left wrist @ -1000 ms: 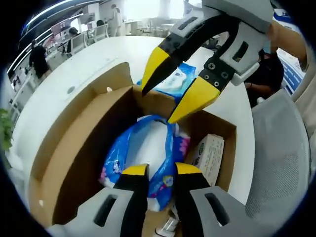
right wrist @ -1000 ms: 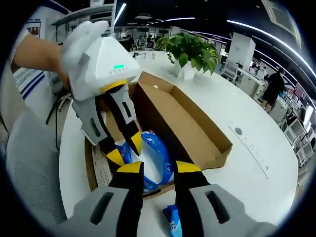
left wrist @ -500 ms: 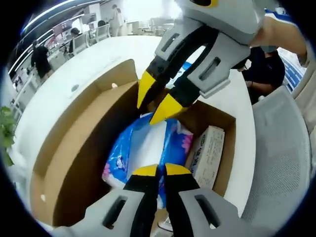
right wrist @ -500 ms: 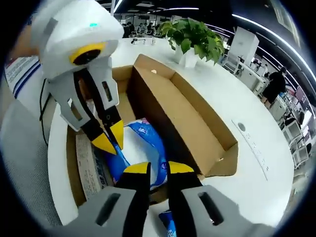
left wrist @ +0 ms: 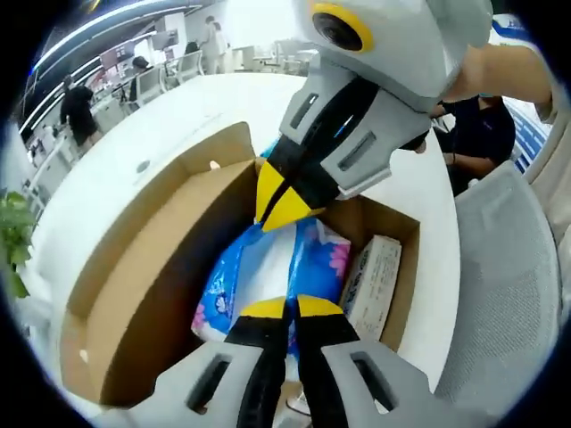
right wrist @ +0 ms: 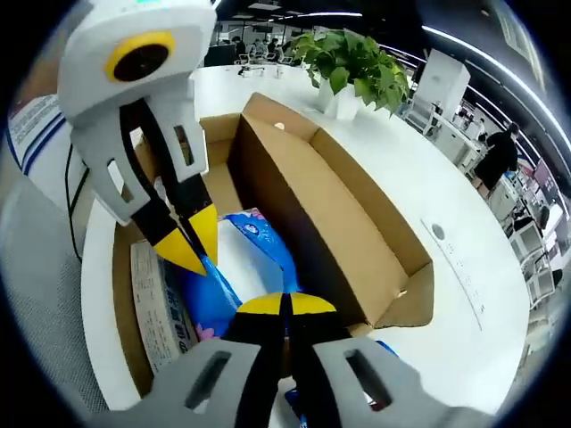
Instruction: Operate the shoe box by opening the lid, removing the specified soft item, and placing it in the target area until the item is outside and the box remains undamaged.
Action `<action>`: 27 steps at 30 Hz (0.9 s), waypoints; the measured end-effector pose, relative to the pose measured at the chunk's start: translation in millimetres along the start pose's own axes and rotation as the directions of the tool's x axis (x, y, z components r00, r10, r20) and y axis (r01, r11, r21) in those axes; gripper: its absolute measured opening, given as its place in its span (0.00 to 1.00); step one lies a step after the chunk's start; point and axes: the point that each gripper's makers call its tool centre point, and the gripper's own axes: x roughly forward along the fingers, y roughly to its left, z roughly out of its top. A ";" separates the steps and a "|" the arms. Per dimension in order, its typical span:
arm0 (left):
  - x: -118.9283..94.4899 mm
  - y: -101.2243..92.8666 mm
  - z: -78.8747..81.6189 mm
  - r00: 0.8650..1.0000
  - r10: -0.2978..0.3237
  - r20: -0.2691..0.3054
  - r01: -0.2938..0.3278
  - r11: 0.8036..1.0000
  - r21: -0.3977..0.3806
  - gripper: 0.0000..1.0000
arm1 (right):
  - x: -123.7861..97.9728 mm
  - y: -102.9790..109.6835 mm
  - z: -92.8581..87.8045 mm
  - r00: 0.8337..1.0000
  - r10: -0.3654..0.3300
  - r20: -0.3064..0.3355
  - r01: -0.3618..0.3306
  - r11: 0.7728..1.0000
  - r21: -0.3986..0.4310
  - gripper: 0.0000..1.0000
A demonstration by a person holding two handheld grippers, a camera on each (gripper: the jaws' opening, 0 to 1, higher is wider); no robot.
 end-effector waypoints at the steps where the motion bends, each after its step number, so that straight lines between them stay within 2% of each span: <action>1: -1.5 -0.1 2.4 1.000 0.004 0.006 -0.004 1.000 0.005 0.00 | -2.1 -0.7 2.0 1.000 -0.002 0.007 0.002 1.000 -0.002 0.00; 16: -30.1 4.7 24.8 0.998 0.041 0.047 -0.042 0.999 0.023 0.00 | -30.3 -11.1 27.0 0.997 -0.019 0.074 0.020 1.000 -0.009 0.00; 27: -54.8 6.5 54.4 0.995 0.069 0.065 -0.073 0.996 0.057 0.00 | -58.9 -24.3 45.3 0.990 -0.047 0.133 0.049 0.999 -0.008 0.00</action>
